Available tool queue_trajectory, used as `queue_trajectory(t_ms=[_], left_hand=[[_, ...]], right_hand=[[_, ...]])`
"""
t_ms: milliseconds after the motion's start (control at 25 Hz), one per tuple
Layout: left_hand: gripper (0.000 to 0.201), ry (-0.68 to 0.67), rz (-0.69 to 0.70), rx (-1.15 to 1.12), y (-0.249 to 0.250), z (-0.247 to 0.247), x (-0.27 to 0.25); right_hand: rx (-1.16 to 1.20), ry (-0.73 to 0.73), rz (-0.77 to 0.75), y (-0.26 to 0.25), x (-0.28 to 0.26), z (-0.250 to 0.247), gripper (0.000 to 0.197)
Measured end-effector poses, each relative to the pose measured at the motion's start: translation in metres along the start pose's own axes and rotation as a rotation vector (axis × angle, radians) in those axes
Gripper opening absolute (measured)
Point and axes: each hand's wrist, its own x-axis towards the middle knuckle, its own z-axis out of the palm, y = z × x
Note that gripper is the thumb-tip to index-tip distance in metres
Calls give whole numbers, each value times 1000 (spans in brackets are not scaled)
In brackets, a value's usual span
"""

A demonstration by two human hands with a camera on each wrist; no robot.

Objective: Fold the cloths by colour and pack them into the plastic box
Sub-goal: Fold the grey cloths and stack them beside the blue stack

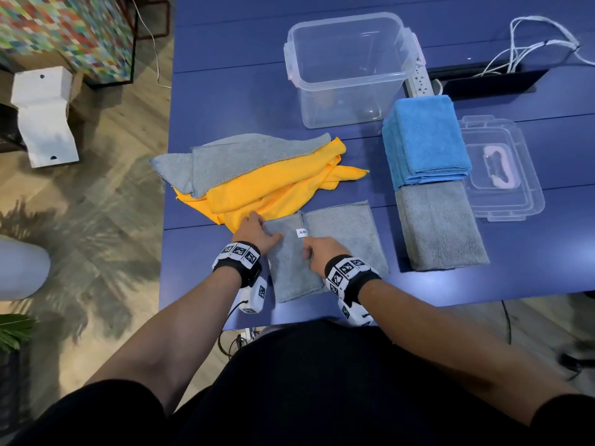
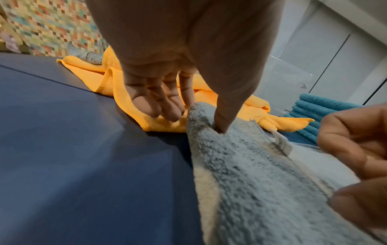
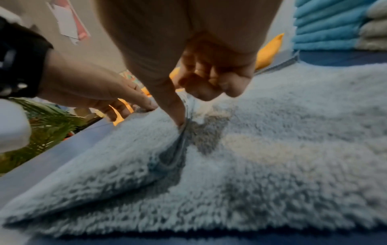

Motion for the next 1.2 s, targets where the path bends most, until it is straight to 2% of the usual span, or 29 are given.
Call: queue_trajectory(t_ms=[80, 240, 280, 320, 400, 480, 560, 720, 800, 880, 960, 1040, 1120, 1200], left_hand=[[51, -60, -32, -27, 2, 2, -1], [39, -112, -130, -274, 16, -8, -1], [39, -132, -147, -382, 21, -11, -2], [41, -154, -172, -504, 28, -14, -4], [49, -217, -208, -695, 38, -23, -8], [50, -278, -179, -715, 46, -29, -9], [46, -325, -101, -679, 49, -31, -10], [49, -412, 107, -767, 50, -29, -10], [54, -420, 233, -647, 57, -25, -5], [55, -335, 406, -312, 66, -19, 6], [54, -374, 526, -162, 78, -10, 12], [38, -457, 503, -209, 94, -1, 14], [18, -422, 441, -215, 107, 9, 15], [14, -387, 457, -98, 108, 20, 18]], right_hand=[[-13, -92, -9, 2, -1, 0, 27], [-34, -64, -140, -1, -3, -1, 21], [-10, -65, -172, -3, -5, -2, 29], [22, -82, -183, -7, -8, -3, 46], [43, -103, -133, -12, -12, -1, 71], [-7, -79, -75, -10, -12, 3, 75], [-31, -30, -39, -7, -13, 6, 65], [116, 0, 40, 0, -19, -5, 52], [179, -7, 79, 12, -22, -13, 44], [238, -14, 100, 29, -27, -19, 37], [294, -15, 122, 45, -31, -24, 33], [354, 2, 161, 63, -32, -29, 34], [435, 26, 215, 79, -32, -34, 36], [583, 29, 284, 94, -33, -38, 37]])
